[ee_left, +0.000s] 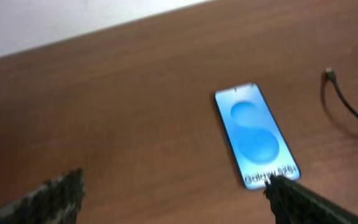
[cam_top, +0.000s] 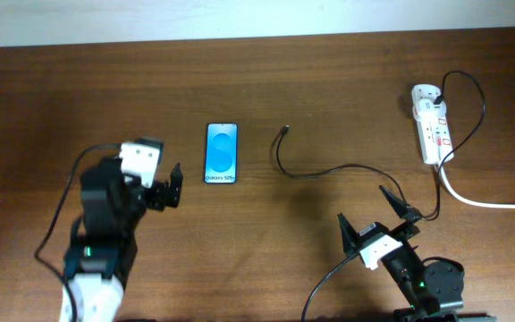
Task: Plug charger to phone and switch on socket
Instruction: 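Reach the left gripper down over the phone and grasp it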
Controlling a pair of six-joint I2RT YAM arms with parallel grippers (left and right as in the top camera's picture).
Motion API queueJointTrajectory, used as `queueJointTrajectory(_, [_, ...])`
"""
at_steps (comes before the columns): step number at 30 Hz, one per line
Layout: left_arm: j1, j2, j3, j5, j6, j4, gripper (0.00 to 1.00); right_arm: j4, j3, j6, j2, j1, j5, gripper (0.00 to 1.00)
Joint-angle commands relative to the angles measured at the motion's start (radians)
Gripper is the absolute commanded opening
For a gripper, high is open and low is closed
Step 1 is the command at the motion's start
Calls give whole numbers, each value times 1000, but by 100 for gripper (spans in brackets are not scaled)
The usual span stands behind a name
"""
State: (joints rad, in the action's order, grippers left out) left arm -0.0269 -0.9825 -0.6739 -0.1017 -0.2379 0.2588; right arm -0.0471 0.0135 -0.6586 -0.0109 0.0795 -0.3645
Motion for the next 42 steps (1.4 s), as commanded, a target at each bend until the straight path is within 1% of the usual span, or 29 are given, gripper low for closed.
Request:
queueJointTrajectory(1, [-6,-222,-270,-25,10,161,99,-1,-8,4,8,6,-8,99])
queueJointTrajectory(5, [-61,-500,-667,-32,13,414,99,0,-8,4,8,6,-8,98])
queueJointTrajectory(10, [-122,-909,-1290,-32,13,774,99,-1,-8,4,8,6,-8,98])
queueJointTrajectory(11, [-128,-947,-1328,-37,13,800,99,0,-8,4,8,6,-8,98])
queueJointTrajectory(12, [-140,-980,-1337,-92,13,806,99,0,-8,4,8,6,-8,98])
queueJointTrajectory(13, [-159,-1003,-1337,-198,13,813,99,-1,-8,4,8,6,-8,98])
queueJointTrajectory(14, [-174,-1009,-1337,-251,13,856,99,-1,-8,4,8,6,-8,98])
queueJointTrajectory(16, [-195,-1009,-1337,-255,14,887,99,-1,-8,4,8,6,-8,98])
queueJointTrajectory(17, [-201,-1009,-1337,-254,14,869,99,-1,-8,4,8,6,-8,98])
queueJointTrajectory(18, [-200,-1013,-1337,-229,99,846,92,-1,-8,4,8,6,-8,98])
queueJointTrajectory(19, [-200,-1028,-1337,-152,256,828,91,-1,-8,4,8,6,-8,98])
queueJointTrajectory(20, [-201,-1049,-1337,-43,388,830,93,-1,-8,4,8,6,-8,98])
queueJointTrajectory(21, [-205,-1082,-1336,30,479,837,94,-1,-8,4,8,6,-8,98])
queueJointTrajectory(23, [-212,-1160,-1336,40,538,861,94,-1,-8,4,8,6,-8,98])
queueJointTrajectory(24, [-220,-1205,-1336,51,540,888,94,-1,-8,4,8,6,-8,98])
queueJointTrajectory(26, [-230,-1276,-1336,126,541,959,93,-1,-8,4,8,6,-8,98])
queueJointTrajectory(28, [-235,-1316,-1336,124,598,984,94,-1,-8,4,8,6,-8,98])
queueJointTrajectory(29, [-246,-1341,-1335,124,648,983,95,-1,-8,4,8,6,-8,98])
queueJointTrajectory(32, [-288,-1371,-1335,125,648,957,100,-1,-8,4,8,6,-8,98])
queueJointTrajectory(34, [-304,-1374,-1335,127,645,922,99,-1,-8,4,8,6,-8,99])
queueJointTrajectory(36, [-306,-1374,-1335,132,607,904,99,-1,-8,4,8,6,-8,98])
queueJointTrajectory(40, [-306,-1377,-1321,178,607,900,99,-1,-8,4,8,6,-8,98])
queueJointTrajectory(42, [-306,-1388,-1321,177,603,886,99,-1,-8,4,8,6,-8,99])
